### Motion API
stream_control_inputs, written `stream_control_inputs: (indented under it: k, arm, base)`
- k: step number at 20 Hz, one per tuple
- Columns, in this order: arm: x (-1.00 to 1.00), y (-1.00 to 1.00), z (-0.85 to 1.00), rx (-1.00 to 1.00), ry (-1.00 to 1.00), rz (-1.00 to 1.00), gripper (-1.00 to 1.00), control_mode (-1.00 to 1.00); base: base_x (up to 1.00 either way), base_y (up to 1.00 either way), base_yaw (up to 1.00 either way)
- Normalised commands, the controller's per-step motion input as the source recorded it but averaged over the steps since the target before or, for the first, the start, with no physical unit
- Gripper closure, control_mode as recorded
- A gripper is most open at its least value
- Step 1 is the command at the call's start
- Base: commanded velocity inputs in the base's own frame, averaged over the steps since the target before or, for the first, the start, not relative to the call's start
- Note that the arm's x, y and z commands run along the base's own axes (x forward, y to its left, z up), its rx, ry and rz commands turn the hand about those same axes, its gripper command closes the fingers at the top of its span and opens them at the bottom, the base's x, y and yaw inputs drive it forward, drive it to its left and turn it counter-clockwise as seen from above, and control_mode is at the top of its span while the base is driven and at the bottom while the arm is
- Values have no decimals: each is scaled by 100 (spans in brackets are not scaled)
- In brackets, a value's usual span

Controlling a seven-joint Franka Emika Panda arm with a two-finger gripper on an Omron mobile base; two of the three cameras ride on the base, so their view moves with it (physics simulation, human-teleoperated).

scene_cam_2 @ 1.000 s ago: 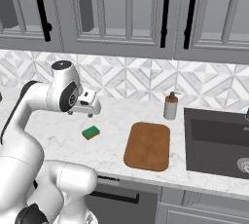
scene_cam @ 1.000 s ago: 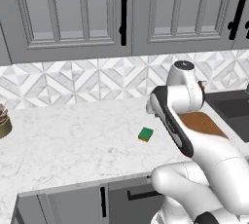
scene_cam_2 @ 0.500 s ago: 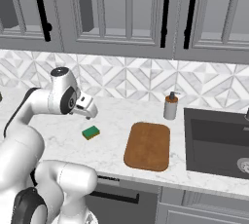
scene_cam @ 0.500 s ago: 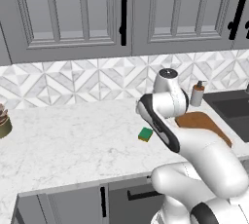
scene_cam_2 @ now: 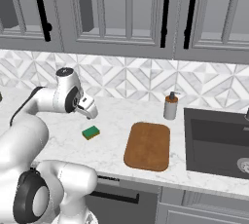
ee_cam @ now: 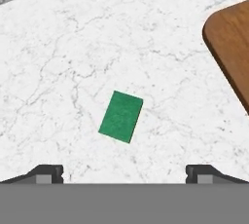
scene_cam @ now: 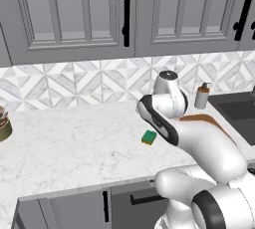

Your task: Pick up the sponge from the counter and clean the cutting board by briefly scrubbing or pressing down on the cutting board. Once finished, release the sponge.

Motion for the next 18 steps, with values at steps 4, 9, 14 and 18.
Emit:
stream_control_inputs:
  k: [4, 9, 14, 18]
  arm:
    - [10, 1, -27, 2, 2, -8, -100, -100]
    - [0, 0, -26, 4, 3, -4, -100, -100]
    - [0, 0, -15, 9, 9, 0, -100, -100]
    - [7, 0, -37, 5, 1, 0, -100, -100]
  base:
    - [0, 0, 0]
    - [0, 0, 0]
    - [0, 0, 0]
    - [0, 0, 0]
